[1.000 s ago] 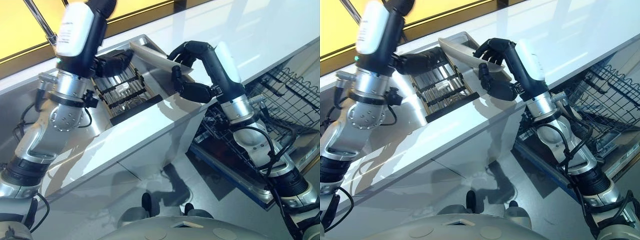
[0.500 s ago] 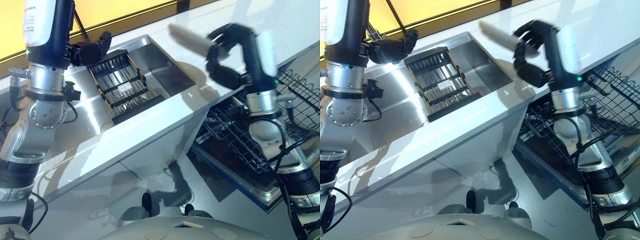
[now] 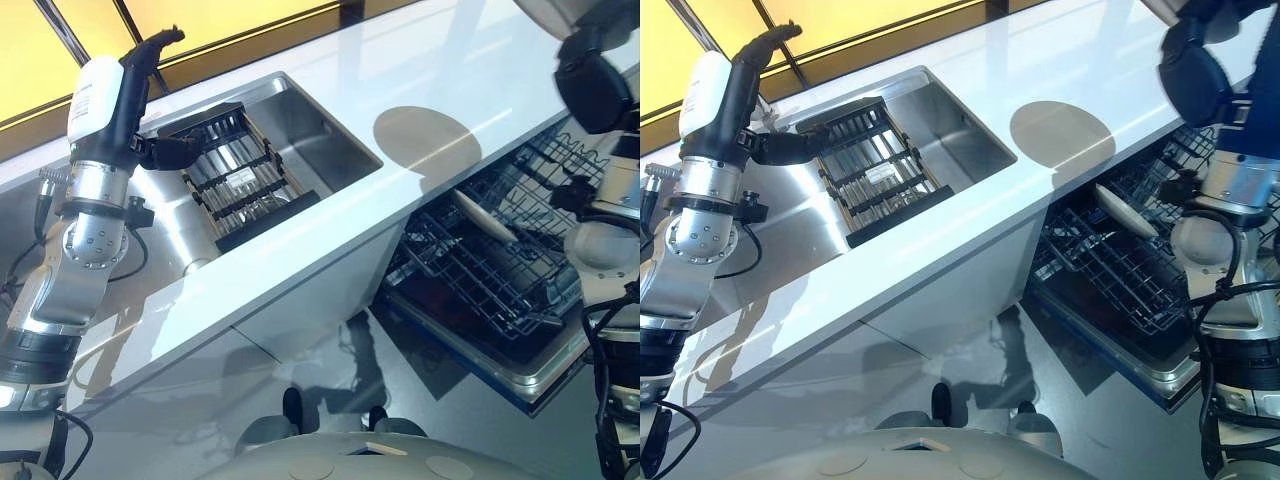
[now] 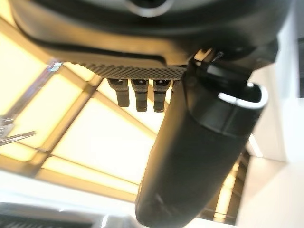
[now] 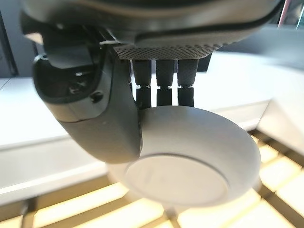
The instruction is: Pick up plates and place into dishwasher.
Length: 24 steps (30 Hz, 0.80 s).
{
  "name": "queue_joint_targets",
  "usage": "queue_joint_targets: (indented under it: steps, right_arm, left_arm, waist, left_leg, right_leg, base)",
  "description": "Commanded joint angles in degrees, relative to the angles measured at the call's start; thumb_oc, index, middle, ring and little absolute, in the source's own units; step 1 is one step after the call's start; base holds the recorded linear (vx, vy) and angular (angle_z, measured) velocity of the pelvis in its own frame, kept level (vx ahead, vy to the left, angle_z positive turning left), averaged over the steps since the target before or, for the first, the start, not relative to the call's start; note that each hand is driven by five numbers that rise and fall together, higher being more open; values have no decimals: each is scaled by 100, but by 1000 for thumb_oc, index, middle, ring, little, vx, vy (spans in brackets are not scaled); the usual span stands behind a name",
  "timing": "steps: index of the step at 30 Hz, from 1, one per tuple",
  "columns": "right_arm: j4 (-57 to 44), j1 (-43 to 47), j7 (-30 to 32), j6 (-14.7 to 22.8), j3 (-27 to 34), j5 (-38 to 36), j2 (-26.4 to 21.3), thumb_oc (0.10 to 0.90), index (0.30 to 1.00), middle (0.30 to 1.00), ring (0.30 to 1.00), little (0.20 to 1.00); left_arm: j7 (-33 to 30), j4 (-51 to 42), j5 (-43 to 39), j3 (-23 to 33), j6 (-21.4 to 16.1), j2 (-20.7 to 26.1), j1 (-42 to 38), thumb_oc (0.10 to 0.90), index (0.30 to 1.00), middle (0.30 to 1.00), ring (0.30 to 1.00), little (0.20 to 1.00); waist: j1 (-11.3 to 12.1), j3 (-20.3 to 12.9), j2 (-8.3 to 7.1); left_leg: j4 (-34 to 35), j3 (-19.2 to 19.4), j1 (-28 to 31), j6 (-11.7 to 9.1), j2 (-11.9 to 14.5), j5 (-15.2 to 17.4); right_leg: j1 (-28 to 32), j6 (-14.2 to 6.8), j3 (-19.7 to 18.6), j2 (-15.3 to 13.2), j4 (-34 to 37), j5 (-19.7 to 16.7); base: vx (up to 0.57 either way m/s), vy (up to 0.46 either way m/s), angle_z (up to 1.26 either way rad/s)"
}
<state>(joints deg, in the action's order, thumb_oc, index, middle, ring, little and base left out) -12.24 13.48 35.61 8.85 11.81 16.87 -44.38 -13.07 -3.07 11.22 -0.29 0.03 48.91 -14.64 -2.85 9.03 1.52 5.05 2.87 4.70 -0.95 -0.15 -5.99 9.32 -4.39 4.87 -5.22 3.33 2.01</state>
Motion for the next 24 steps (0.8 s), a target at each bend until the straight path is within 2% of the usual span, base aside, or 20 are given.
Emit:
queue_joint_targets:
  steps: [1,4,7,12,15,24]
  right_arm:
    - [62,-111,370,197,580,-265,-591,100,300,300,300,200]
    - [176,-437,266,183,812,-473,-508,100,300,300,300,200]
    - [227,-811,51,206,1012,-701,-353,100,300,300,300,200]
    - [316,-1445,-351,368,1223,-655,121,100,300,300,300,200]
    - [417,-1645,-658,404,1241,-745,329,100,300,300,300,200]
    - [671,-2024,-1487,264,1132,-1386,676,100,300,300,300,200]
  left_arm:
    - [-166,287,11,150,-106,146,-213,800,900,900,900,900]
    - [-143,521,-75,174,-136,65,-113,800,900,900,900,900]
    - [-5,659,-493,245,-311,-83,44,800,900,900,900,900]
    - [179,778,-1134,478,-471,-553,455,800,900,900,900,900]
    - [332,942,-1345,610,-631,-824,687,800,900,900,900,900]
    - [266,1061,-1615,917,-870,-1061,1155,800,900,900,900,900]
  waist:
    - [-53,-762,-93]
    - [-119,-756,-94]
    - [-186,-745,-85]
    - [-341,-693,-62]
    - [-408,-626,-64]
    - [-470,-518,-80]
  left_leg:
    - [-29,42,265,207,-496,830]
    - [-29,113,265,211,-481,833]
    - [-19,165,271,222,-471,831]
    - [-5,257,271,242,-455,821]
    - [-5,332,288,257,-445,836]
    - [-5,433,294,253,-425,896]
  right_leg:
    - [-515,-140,0,498,-435,-32]
    - [-537,-145,-26,501,-456,-25]
    - [-560,-148,-63,512,-476,-23]
    - [-617,-150,-140,529,-505,-38]
    - [-637,-150,-185,532,-518,-48]
    - [-647,-171,-212,524,-501,-16]
  base:
    - [32,-4,-3]
    - [28,-4,-13]
    - [28,-5,-13]
    - [24,-5,-13]
    - [17,3,-8]
    - [-2,9,-10]
